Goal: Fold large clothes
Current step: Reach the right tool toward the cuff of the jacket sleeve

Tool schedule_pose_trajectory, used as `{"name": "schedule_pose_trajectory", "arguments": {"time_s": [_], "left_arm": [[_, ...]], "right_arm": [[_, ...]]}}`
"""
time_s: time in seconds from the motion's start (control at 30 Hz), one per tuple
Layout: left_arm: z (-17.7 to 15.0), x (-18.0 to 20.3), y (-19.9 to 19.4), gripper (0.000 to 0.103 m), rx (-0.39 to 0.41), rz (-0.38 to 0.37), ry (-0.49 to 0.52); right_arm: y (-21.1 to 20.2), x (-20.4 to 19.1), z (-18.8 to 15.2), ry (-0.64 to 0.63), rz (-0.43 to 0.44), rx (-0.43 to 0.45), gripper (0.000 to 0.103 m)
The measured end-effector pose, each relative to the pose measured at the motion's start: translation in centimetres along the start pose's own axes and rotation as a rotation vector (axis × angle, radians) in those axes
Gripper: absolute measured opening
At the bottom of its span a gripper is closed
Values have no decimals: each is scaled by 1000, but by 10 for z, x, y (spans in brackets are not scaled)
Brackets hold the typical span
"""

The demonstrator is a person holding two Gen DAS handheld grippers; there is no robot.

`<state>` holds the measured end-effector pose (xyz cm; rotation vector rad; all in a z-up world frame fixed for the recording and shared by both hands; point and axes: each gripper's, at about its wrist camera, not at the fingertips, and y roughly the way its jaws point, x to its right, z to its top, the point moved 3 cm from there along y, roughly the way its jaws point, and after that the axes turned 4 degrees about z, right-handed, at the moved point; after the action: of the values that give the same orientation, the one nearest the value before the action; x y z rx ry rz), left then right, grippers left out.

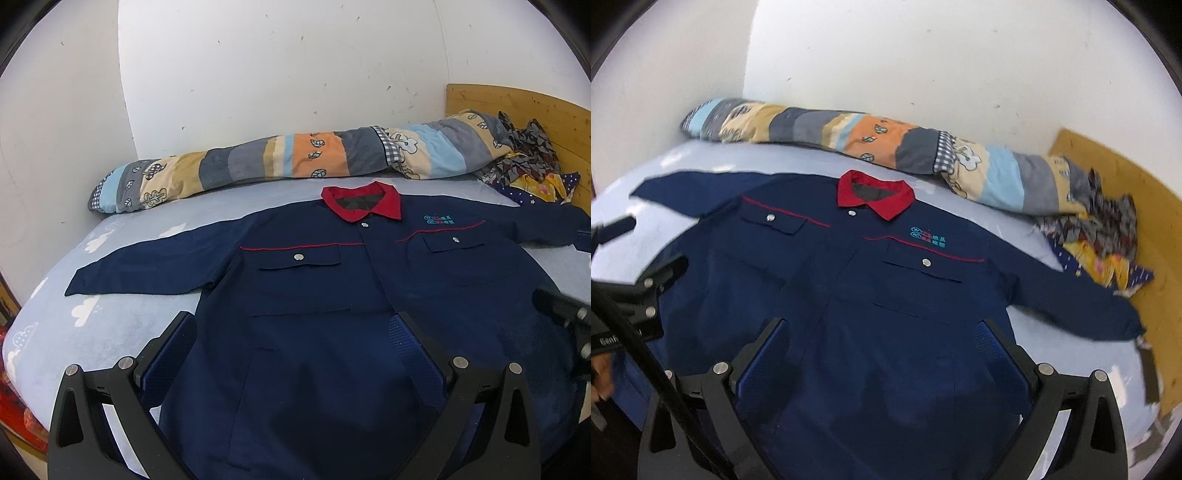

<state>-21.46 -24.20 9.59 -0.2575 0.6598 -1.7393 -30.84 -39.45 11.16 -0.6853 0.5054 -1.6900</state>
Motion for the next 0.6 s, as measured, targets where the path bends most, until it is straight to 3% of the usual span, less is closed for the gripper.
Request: {"name": "schedule_pose_trajectory", "arguments": {"time_s": [0.6], "left_arm": [[-3, 5, 0, 103, -2, 8, 16]], "right_arm": [[1, -12, -2, -59, -69, -12, 102]]}}
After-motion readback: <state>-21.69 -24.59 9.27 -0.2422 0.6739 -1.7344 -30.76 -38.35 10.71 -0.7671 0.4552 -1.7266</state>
